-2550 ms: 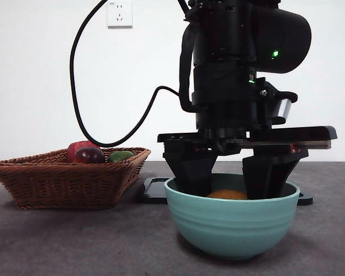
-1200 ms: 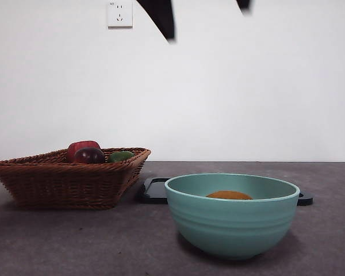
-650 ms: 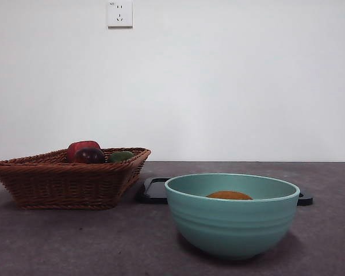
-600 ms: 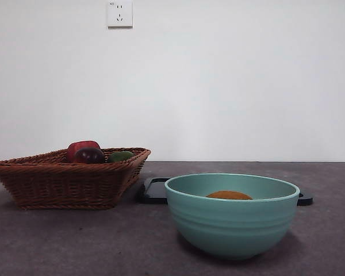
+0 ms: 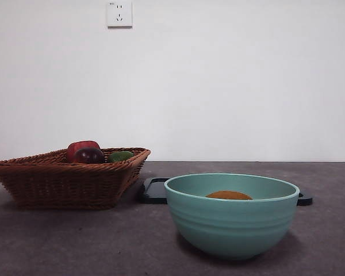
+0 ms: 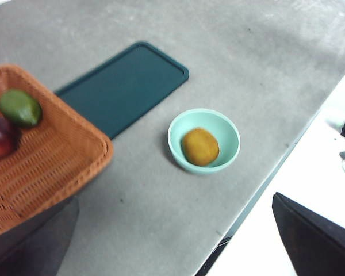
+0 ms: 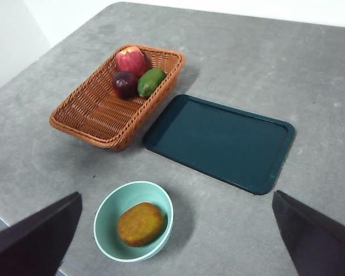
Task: Pick up the wifruite, put it on the bowl, pick up the plate, put it on desk
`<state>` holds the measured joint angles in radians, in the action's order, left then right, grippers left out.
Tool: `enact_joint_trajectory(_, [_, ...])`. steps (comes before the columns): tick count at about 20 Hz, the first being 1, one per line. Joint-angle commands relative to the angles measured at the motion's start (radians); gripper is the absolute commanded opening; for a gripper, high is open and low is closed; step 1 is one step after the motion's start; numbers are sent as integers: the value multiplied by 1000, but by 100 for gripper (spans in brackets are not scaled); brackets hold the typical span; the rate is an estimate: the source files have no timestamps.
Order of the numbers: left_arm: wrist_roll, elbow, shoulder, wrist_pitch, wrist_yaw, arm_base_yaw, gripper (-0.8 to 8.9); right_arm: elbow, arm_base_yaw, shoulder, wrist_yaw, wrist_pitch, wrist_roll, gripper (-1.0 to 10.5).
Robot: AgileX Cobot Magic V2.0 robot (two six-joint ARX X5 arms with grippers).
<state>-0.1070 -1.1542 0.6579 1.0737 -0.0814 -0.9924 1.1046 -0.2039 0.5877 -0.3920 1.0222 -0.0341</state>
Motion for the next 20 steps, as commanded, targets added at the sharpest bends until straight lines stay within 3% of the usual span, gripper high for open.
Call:
enact_joint_trajectory(1, [-15, 55, -60, -37, -4, -8, 563, 19, -4, 5, 0, 0, -11, 645])
enact_joint_trajectory(12, [39, 82, -132, -111, -4, -8, 563, 19, -8, 124, -5, 139, -42, 644])
enact_joint_trajectory(18, [39, 82, -132, -125, -4, -8, 563, 19, -102, 349, -14, 131, -71, 644])
enact_joint_trajectory(20, [39, 82, -132, -125, -4, -8, 563, 19, -143, 431, 33, 127, -98, 643])
